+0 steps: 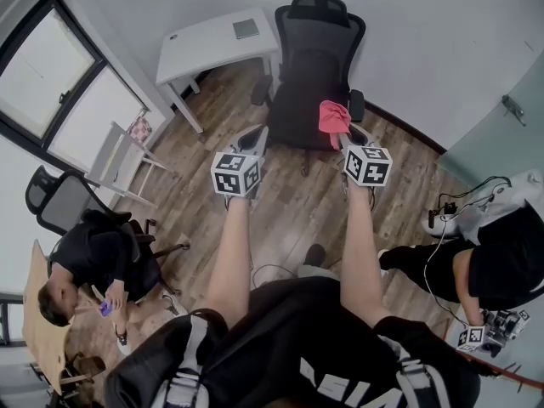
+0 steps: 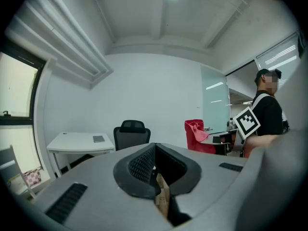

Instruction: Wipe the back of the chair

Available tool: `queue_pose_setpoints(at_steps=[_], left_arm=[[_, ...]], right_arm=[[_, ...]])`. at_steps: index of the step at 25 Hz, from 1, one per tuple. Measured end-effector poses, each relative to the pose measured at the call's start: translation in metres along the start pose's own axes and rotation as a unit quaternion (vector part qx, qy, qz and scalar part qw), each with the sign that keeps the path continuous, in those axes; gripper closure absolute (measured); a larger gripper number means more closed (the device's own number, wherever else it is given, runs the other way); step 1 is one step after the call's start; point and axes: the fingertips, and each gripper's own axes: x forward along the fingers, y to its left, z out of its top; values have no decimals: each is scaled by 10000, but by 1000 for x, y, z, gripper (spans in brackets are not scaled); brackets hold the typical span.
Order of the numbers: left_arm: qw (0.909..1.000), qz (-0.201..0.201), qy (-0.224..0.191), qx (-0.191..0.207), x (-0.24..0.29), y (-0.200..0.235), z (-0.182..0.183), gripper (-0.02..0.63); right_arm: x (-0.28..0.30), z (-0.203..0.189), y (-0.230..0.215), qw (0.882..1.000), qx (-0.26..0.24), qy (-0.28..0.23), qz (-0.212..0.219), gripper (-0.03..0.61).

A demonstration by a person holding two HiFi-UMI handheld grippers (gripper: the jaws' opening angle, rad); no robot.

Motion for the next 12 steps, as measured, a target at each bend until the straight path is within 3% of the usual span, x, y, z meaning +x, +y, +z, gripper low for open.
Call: queue_pose_setpoints(at_steps=[12], left_arm=[[9998,198,98,8,90,-24,5,589]], right_arm=[[44,16,-87,9998,91,29,153,508]])
